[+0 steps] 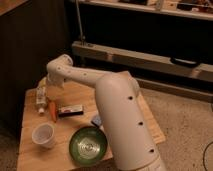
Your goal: Place the bottle in the ceramic bowl
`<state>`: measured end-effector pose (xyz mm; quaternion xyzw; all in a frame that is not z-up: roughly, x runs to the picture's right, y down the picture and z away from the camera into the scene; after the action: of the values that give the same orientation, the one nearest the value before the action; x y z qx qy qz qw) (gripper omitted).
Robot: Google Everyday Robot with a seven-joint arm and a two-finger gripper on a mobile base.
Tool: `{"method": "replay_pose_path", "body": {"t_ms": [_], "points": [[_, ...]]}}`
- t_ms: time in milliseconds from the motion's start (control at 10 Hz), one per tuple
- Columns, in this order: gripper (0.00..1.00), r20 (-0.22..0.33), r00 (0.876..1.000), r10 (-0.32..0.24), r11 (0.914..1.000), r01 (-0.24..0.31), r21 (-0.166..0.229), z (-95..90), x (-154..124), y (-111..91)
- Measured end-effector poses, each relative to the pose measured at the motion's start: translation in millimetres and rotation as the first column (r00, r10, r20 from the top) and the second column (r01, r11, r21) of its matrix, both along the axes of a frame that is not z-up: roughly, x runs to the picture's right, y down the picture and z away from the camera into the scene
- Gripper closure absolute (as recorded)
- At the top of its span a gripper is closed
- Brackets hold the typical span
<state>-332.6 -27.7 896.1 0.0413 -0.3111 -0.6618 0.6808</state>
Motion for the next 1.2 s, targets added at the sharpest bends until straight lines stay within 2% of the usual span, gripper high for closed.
{"method": "replay_pose_path", "body": {"t_ms": [1200], "points": [[0.20,0.002,1.000,-0.004,1.0000,0.004,-0.003,0.6,-2.5,2.8]]}}
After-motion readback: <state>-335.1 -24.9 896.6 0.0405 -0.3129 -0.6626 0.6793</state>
